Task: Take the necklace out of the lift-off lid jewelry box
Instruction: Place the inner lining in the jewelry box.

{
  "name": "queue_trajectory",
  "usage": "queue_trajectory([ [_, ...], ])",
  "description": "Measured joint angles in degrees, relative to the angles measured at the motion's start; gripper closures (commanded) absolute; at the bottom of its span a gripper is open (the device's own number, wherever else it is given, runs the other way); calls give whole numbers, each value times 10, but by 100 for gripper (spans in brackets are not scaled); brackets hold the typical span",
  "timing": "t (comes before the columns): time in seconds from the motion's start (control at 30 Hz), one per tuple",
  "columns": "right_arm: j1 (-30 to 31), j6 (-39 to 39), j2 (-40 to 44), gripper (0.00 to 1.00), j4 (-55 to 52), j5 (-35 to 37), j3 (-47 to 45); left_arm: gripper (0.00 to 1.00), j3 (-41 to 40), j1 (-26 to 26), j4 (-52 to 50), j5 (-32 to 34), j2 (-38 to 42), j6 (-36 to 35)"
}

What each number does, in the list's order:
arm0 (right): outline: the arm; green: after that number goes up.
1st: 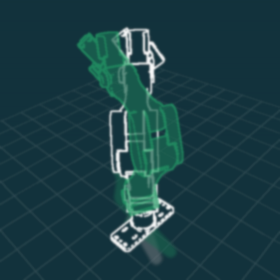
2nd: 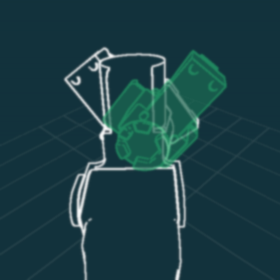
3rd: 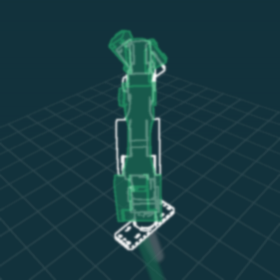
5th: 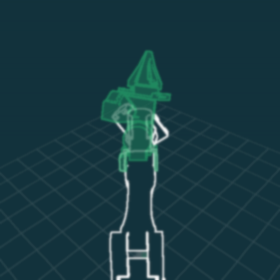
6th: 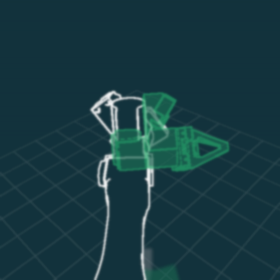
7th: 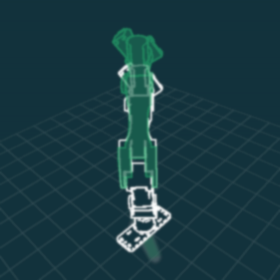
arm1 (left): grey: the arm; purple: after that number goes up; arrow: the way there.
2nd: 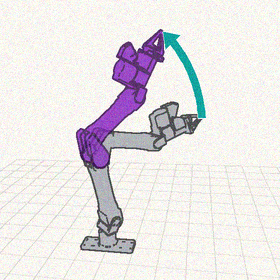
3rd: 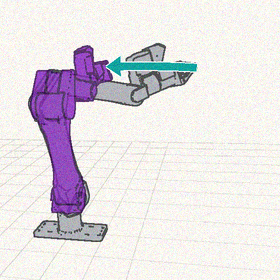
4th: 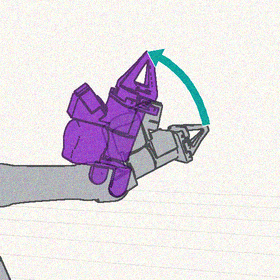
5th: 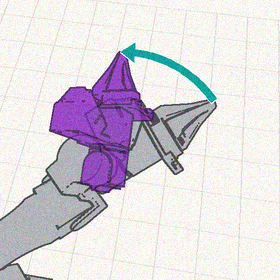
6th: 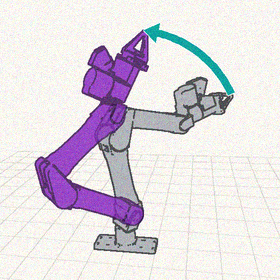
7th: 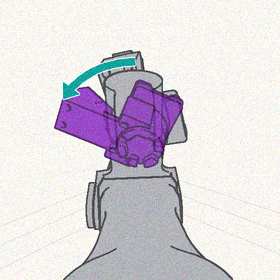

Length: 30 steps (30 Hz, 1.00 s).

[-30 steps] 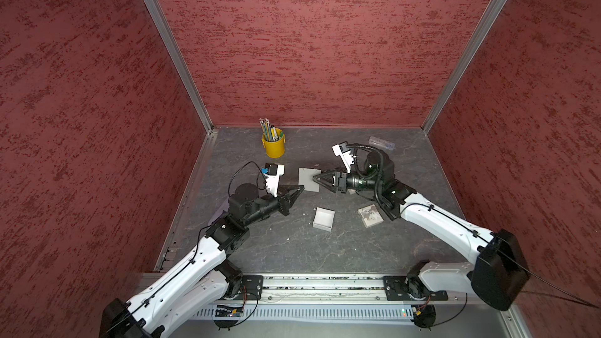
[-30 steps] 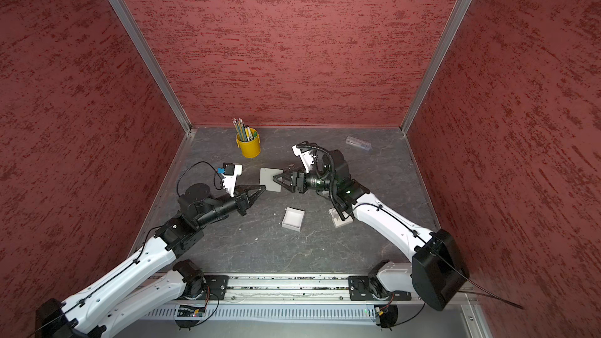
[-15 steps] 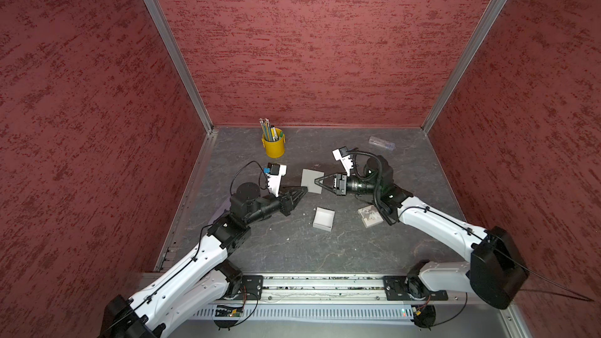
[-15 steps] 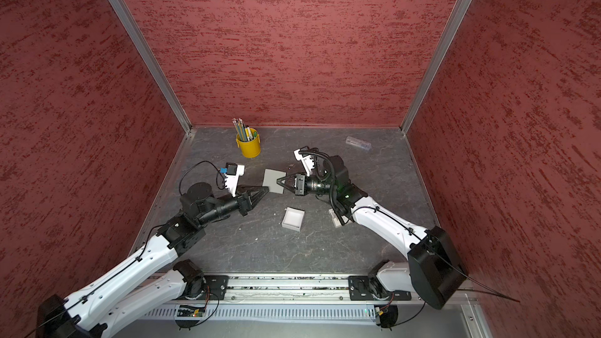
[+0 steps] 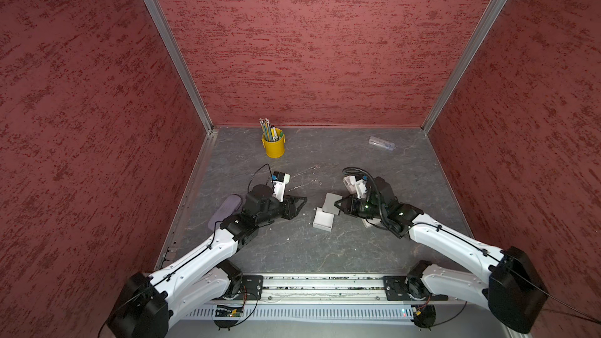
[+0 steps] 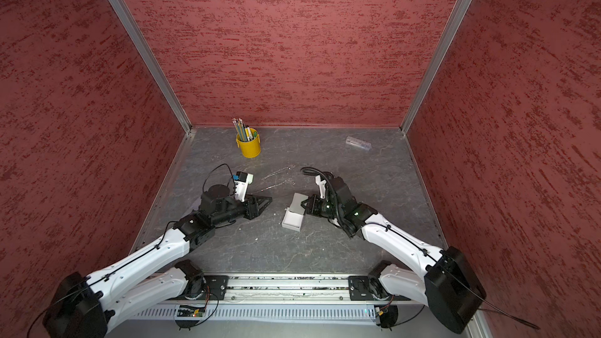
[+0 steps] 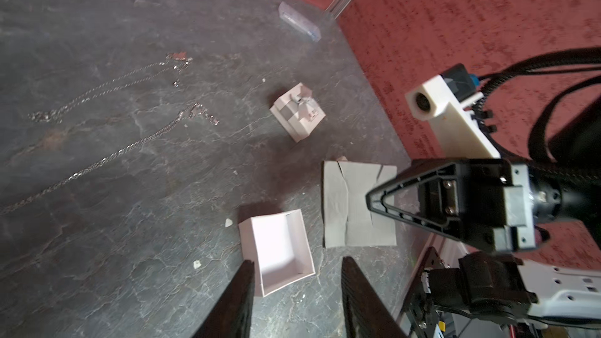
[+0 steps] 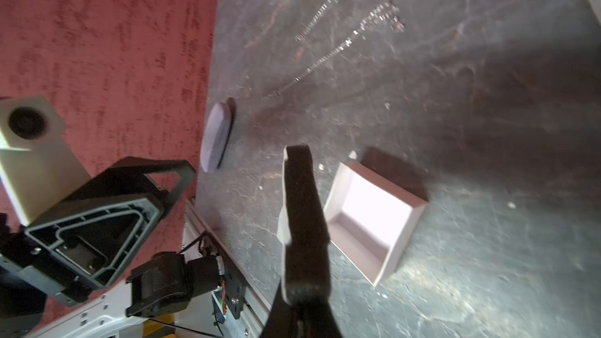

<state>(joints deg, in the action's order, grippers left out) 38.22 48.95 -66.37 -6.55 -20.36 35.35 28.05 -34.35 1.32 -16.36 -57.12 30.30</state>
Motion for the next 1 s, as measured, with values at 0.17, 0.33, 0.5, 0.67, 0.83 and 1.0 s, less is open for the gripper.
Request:
queue_trajectory([
  [0.17,20,9,-46,99,0,17,-1,59,0,0,15,6,-76,27],
  [0.33,25,9,-85,99,8,22,0,60,0,0,42,5,-132,50],
  [0.5,25,4,-110,99,12,24,0,61,-2,0,70,5,-170,69],
  [0.67,25,0,-124,99,22,24,0,63,-6,-2,100,3,-203,86],
  [0.83,25,-7,-148,99,35,16,9,66,-14,-12,129,1,-235,109],
  [1.0,25,-21,-187,99,52,-4,25,70,-30,-33,163,3,-249,138],
])
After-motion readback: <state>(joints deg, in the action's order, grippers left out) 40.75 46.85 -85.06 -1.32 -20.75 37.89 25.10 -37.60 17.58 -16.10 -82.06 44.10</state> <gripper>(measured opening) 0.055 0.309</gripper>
